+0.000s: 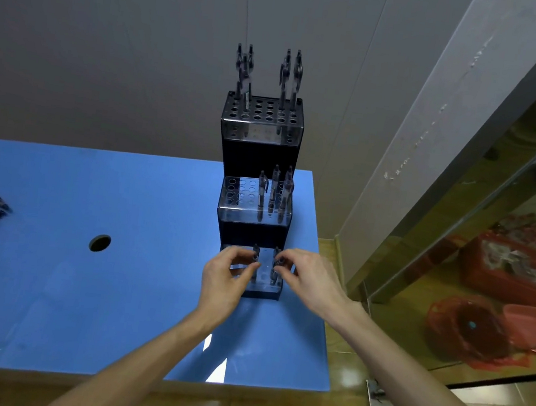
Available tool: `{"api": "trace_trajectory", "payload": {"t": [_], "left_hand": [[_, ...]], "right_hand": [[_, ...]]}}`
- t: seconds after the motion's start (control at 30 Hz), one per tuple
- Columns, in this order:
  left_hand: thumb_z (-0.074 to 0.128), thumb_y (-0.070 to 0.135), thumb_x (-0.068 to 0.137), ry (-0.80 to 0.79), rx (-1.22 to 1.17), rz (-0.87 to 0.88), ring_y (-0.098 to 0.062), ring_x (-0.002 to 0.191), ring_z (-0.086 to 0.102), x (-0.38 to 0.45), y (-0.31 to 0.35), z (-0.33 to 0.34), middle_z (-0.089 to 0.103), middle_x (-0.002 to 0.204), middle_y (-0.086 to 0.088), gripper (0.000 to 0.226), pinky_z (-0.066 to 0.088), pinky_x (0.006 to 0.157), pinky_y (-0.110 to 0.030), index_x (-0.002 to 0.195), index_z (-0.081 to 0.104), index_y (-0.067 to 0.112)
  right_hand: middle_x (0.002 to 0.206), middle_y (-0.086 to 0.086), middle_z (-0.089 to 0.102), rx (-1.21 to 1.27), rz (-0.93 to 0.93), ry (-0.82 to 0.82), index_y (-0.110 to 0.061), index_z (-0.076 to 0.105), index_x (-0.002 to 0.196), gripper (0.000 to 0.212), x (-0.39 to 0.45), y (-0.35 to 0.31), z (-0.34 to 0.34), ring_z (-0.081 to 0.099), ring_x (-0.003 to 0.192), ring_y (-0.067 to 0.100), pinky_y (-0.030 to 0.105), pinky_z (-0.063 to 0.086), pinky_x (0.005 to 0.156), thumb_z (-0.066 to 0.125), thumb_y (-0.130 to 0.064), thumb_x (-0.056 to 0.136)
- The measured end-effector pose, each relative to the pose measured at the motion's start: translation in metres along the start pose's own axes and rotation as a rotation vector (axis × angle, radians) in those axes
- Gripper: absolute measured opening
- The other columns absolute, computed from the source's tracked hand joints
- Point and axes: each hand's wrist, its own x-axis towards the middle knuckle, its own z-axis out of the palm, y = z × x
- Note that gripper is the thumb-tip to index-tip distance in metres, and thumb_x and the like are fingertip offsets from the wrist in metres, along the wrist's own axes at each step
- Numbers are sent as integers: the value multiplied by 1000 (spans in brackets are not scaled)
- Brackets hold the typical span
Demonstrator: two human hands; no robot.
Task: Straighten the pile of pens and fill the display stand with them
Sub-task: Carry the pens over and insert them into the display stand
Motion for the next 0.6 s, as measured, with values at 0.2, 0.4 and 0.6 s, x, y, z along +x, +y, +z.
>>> {"api": "trace_trajectory", "payload": {"t": [0.2, 0.4, 0.6], "left_hand": [[80, 15, 87, -6, 106, -21, -5, 81, 71, 2, -6, 1, 71, 87, 9, 14, 60, 75, -34, 87, 67, 20], [81, 28, 86, -12, 184, -30, -3, 89, 68, -4, -6, -2, 70, 94, 14, 16, 57, 82, -35, 93, 66, 26], [59, 57, 92, 40, 484, 37, -3, 101, 59, -13, -7, -47, 63, 107, 17, 34, 49, 87, -28, 107, 65, 27]], "right_hand": [[94, -12, 71, 65, 82, 10, -28, 73, 104, 15, 5, 1, 2, 63, 79, 10, 32, 51, 73, 68, -38, 94], [94, -14, 70, 123, 125, 125, -29, 71, 107, 20, -5, 1, 9, 65, 82, 11, 31, 51, 71, 69, -42, 92], [117, 1, 68, 147, -250, 500, -11, 69, 118, 28, 2, -26, 13, 62, 110, 20, 32, 54, 85, 65, -24, 93]]}}
